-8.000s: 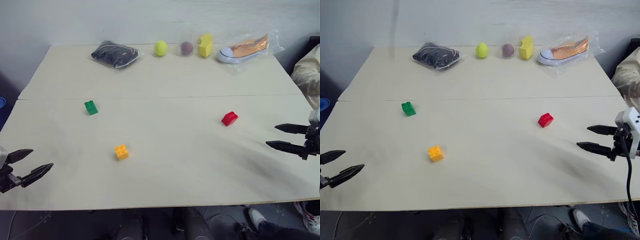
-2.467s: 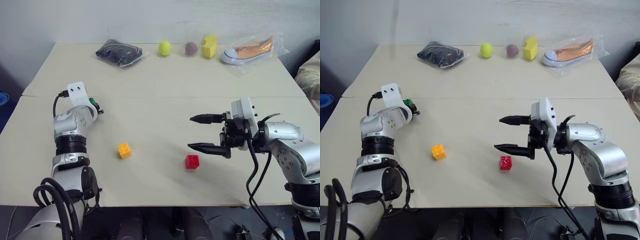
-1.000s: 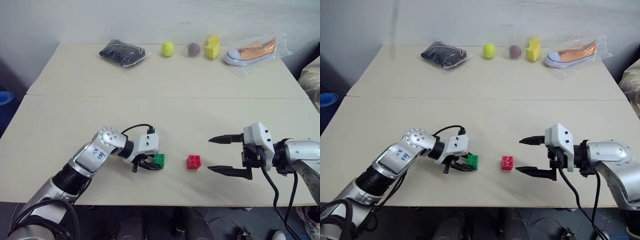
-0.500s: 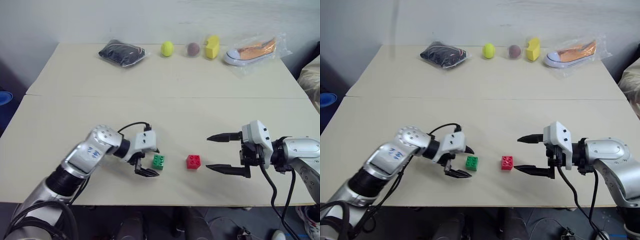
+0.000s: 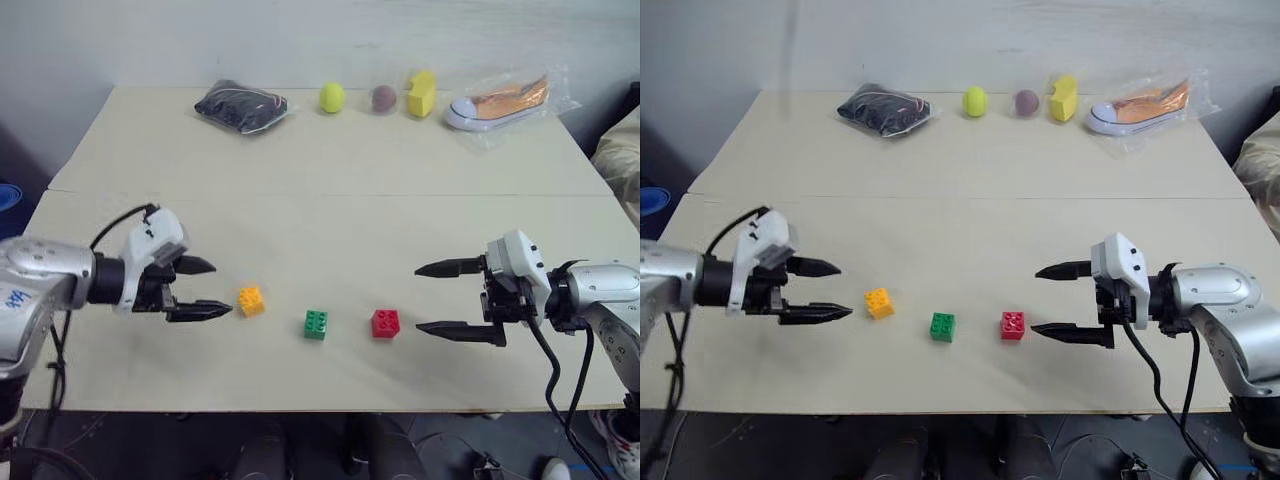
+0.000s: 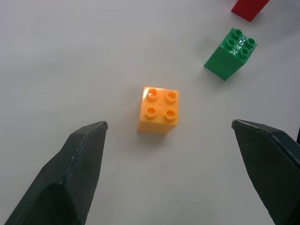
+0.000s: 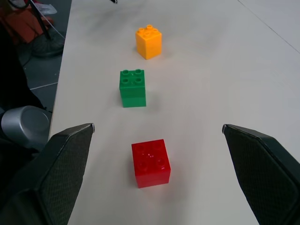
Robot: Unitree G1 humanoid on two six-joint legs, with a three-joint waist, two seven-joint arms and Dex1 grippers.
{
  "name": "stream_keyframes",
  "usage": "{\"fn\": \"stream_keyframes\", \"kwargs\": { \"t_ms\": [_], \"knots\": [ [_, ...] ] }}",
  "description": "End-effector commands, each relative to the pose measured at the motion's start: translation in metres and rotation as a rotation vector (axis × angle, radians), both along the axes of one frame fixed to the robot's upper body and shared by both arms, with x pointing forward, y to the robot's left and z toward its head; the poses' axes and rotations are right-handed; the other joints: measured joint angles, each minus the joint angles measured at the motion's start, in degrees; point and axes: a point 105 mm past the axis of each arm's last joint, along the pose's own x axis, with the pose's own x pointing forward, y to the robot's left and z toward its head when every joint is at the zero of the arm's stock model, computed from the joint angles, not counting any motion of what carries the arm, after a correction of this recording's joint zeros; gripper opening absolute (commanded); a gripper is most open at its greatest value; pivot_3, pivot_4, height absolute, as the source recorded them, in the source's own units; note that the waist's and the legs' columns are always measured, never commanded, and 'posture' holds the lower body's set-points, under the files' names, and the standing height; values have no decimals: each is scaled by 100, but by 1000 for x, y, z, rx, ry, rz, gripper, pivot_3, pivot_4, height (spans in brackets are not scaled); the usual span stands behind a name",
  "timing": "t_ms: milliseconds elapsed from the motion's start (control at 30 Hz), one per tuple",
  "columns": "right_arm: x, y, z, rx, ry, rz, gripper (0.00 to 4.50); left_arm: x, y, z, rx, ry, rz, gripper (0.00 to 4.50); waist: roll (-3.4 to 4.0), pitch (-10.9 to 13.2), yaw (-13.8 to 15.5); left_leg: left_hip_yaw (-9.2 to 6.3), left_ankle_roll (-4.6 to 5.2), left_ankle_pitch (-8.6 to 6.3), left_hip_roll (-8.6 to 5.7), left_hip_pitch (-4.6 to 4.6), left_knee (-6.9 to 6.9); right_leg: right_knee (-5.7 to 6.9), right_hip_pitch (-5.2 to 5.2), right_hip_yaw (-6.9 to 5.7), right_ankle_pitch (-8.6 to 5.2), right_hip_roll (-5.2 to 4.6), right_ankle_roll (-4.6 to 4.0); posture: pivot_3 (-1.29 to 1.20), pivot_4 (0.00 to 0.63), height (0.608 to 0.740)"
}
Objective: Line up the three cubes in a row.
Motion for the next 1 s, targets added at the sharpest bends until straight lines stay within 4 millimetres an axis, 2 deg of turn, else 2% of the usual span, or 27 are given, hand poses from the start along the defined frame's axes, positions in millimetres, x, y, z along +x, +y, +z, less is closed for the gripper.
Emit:
{"fn": "stream_keyframes", "kwargs": {
  "t_ms": [33,200,333,500,600,700,933,967,1000],
  "knots": [
    [-8,4,8,0,-1,57,4500,5,-3,1,7,-69,-1,4477,0,0,26,0,-1,0,1,0,0,0,0,0,0,1,0,0,150,740],
    [-10,4,14,-3,-20,60,4500,19,-9,-26,75,-88,-48,4477,0,0,32,5,-2,-1,-1,4,-1,1,0,2,0,0,0,0,150,740],
    [-9,5,15,-4,-33,44,4500,26,-19,-39,68,-68,-82,4477,0,0,33,7,-2,-1,-1,2,-1,2,-2,1,0,2,0,0,150,740],
    [-13,6,13,-1,-24,40,4500,38,-28,-45,54,-77,-83,4477,0,0,39,8,-2,-1,-1,2,-1,4,-2,1,0,2,0,0,150,740],
    [-14,7,12,0,-24,39,4500,38,-29,-48,55,-69,-93,4477,0,0,33,8,-2,-1,-1,2,-1,4,-2,1,1,3,1,0,150,740],
    [-13,7,12,4,-26,31,4500,33,-30,-49,51,-54,-118,3883,0,0,19,9,-2,-1,1,3,-2,5,-3,2,1,4,1,0,150,740],
    [-13,7,9,-4,-28,27,4500,32,-27,-47,66,-67,-164,1733,0,0,31,9,-2,-1,1,3,-1,4,-3,1,1,3,1,0,150,740],
    [-13,7,9,-5,-28,27,4500,31,-26,-46,65,-63,-168,1511,0,0,31,9,-2,-1,0,3,-1,4,-3,2,1,2,1,0,150,740],
    [-13,7,9,-5,-28,26,4500,32,-24,-45,66,-59,-170,1517,0,0,31,9,-2,-1,0,3,-1,4,-3,2,1,2,1,0,150,740]
  ]
}}
